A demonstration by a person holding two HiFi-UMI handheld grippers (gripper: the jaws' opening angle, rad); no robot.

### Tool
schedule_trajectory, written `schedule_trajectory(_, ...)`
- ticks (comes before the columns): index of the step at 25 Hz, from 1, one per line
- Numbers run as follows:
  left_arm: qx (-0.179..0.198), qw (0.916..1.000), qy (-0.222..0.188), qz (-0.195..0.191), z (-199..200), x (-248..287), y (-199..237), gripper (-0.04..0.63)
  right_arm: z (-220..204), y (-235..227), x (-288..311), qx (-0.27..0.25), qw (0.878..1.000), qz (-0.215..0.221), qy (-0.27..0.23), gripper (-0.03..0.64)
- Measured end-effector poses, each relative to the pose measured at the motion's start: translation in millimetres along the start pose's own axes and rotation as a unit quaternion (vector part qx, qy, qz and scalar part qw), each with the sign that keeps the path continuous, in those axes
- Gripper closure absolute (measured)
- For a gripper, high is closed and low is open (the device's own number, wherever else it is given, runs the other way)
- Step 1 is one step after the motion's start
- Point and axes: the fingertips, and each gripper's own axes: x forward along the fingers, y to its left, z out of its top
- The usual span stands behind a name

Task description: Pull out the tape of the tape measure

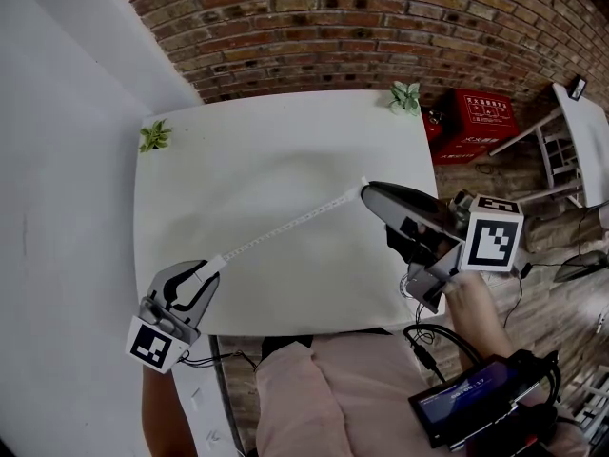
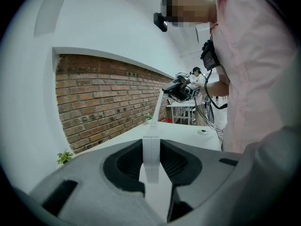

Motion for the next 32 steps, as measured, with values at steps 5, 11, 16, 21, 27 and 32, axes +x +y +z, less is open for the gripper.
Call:
schedule_trajectory(5,-0.006,1.0000,0.005,-0.004,-6,2,2,0.492,-3,-7,4,0.006,1.000,-0.006,0.002,0.583)
schedule_trajectory(11,-0.013,0.9998,0.013,-0.011,-17,9,3,0.492,-11,-22,7,0.018,1.000,-0.018,0.007,0.583)
schedule_trajectory(16,-0.024,0.9994,0.020,-0.017,-27,15,4,0.492,-20,-39,9,0.024,0.999,-0.033,0.012,0.582)
schedule_trajectory(21,-0.031,0.9989,0.027,-0.023,-38,21,5,0.492,-31,-56,11,0.035,0.998,-0.050,0.020,0.581)
schedule_trajectory(27,-0.039,0.9980,0.039,-0.030,-51,29,7,0.492,-42,-71,14,0.043,0.997,-0.064,0.029,0.581)
schedule_trajectory(32,-0.046,0.9974,0.045,-0.034,-59,35,9,0.492,-49,-86,16,0.050,0.995,-0.076,0.033,0.581)
